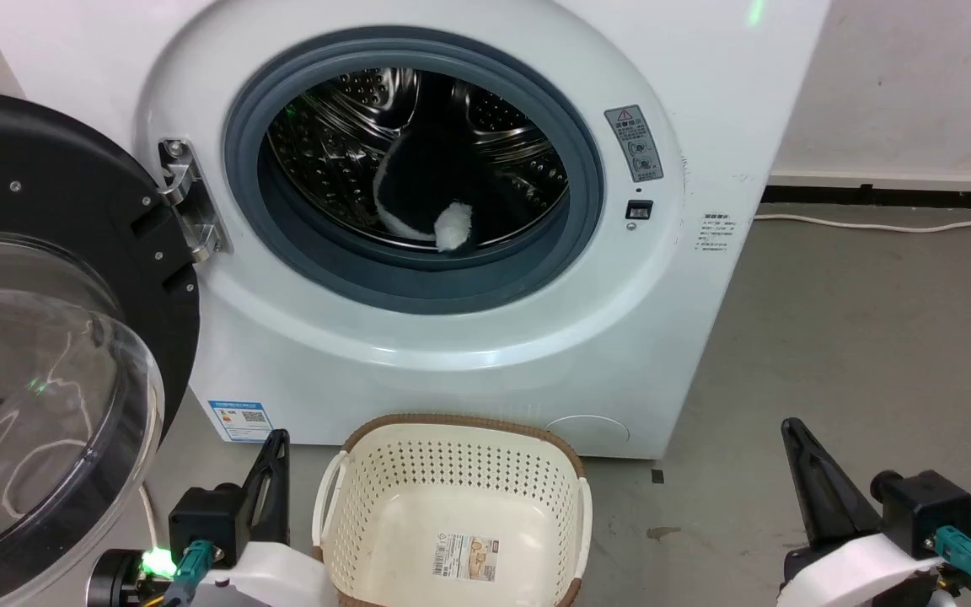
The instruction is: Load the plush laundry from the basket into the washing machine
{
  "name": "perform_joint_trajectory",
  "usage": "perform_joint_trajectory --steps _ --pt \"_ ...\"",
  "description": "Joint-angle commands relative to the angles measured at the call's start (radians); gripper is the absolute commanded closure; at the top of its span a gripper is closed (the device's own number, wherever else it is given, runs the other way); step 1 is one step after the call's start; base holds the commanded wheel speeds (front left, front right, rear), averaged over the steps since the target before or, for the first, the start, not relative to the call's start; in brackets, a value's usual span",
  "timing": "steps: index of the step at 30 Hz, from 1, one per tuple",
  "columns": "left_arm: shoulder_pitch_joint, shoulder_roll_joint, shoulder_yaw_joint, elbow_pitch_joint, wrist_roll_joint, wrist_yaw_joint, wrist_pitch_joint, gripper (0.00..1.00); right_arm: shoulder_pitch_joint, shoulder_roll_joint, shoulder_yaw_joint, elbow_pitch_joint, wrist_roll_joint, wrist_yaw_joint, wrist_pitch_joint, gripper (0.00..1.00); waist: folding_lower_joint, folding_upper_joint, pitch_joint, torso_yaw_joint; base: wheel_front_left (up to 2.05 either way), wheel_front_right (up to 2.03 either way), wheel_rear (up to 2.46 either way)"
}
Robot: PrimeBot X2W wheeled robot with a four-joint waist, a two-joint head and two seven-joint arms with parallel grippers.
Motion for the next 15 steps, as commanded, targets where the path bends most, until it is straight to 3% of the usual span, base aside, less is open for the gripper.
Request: perform_joint_trajectory --steps 1,15 --pt "-0.014 -0.001 0.005 -0.007 0.009 0.009 0.005 1.0 -0.016 0.0 0.003 0.004 -0.009 -0.001 0.006 1.0 0.0 0.0 0.0 0.0 0.0 0.0 0.0" --pt "-0.019 -0.001 0.012 -0.025 0.041 0.017 0.043 1.0 -0.027 0.0 0.012 0.009 -0.038 -0.001 0.045 1.0 0.0 0.0 0.002 -0.002 0.0 0.0 0.0"
